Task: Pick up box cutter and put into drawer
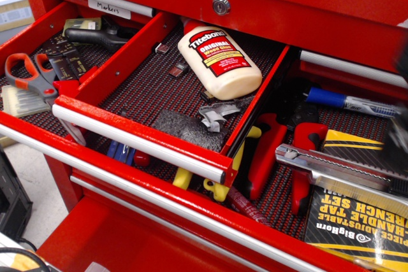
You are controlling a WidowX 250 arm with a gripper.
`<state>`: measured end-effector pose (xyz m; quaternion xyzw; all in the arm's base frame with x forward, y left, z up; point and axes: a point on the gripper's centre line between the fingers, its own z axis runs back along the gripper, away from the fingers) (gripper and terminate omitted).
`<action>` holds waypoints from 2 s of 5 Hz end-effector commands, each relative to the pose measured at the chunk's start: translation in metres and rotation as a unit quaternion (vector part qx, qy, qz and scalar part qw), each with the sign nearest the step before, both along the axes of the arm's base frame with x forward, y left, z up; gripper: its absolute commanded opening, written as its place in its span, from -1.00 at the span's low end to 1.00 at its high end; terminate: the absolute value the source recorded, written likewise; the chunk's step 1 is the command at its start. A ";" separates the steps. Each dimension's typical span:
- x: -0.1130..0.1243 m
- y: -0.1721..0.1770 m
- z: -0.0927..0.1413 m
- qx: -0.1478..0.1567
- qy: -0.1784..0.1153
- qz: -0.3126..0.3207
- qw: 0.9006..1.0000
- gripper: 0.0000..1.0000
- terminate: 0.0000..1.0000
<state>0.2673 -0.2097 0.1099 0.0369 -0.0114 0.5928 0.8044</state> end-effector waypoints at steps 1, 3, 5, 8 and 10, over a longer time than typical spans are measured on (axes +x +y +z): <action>0.005 0.014 -0.008 -0.014 -0.042 0.043 0.998 1.00 -1.00; 0.004 0.017 -0.018 -0.033 -0.051 0.050 0.997 1.00 -1.00; 0.001 0.020 -0.028 -0.067 -0.081 0.071 0.992 -1.00 -1.00; 0.009 0.010 0.018 0.052 -0.014 0.040 0.998 -1.00 -1.00; -0.012 0.093 0.055 0.083 0.014 -0.025 0.996 -1.00 -1.00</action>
